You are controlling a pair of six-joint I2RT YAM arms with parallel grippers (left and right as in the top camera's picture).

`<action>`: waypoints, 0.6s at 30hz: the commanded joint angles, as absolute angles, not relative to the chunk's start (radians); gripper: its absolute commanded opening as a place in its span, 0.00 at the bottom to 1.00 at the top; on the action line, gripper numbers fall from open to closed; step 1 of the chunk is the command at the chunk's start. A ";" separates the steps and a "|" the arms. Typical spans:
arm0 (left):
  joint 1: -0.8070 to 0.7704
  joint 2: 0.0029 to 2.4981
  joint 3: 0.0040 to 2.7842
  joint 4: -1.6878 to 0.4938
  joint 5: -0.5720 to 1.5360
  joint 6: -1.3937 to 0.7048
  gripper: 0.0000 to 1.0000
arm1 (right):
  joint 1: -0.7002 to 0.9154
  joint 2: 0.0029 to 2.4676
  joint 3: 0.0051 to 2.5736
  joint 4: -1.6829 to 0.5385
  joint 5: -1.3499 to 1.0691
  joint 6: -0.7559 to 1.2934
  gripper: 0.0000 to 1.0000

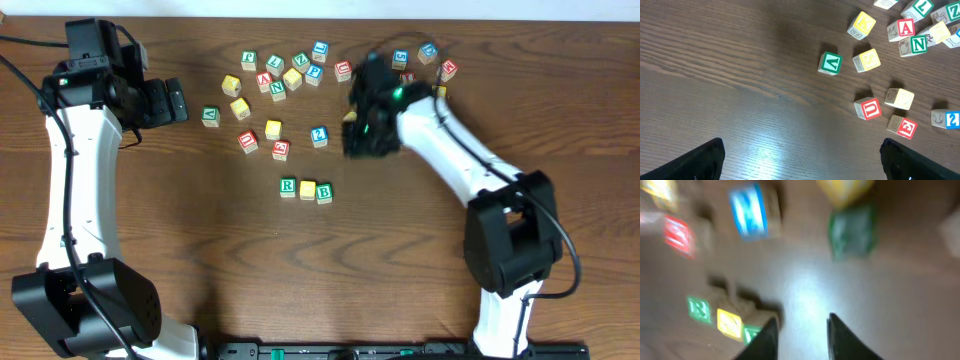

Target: Spell out ROBOT

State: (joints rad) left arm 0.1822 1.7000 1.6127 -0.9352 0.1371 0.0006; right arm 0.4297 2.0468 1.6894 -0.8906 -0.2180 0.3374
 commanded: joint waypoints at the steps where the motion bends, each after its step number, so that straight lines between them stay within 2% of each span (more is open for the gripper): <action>1: 0.185 1.685 1.634 -0.937 0.146 0.004 0.98 | 0.414 2.006 1.748 -0.842 -0.136 0.290 0.45; 4: 0.185 1.685 1.634 -0.937 0.146 0.004 0.98 | 0.410 2.017 1.750 -0.753 -0.104 0.259 0.53; 8: 0.185 1.685 1.634 -0.937 0.146 0.004 0.98 | 0.404 2.072 1.806 -0.725 -0.078 0.295 0.54; 14: 0.185 1.685 1.634 -0.937 0.146 0.004 0.98 | 0.404 2.230 1.980 -0.804 -0.079 0.416 0.55; 18: 0.185 1.685 1.634 -0.937 0.146 0.004 0.98 | 0.410 2.295 2.017 -0.810 -0.081 0.397 0.54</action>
State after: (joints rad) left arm 0.1822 1.7000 1.6127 -0.9352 0.1371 0.0006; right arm 0.4088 2.2539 1.9881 -0.8043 -0.0929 0.3794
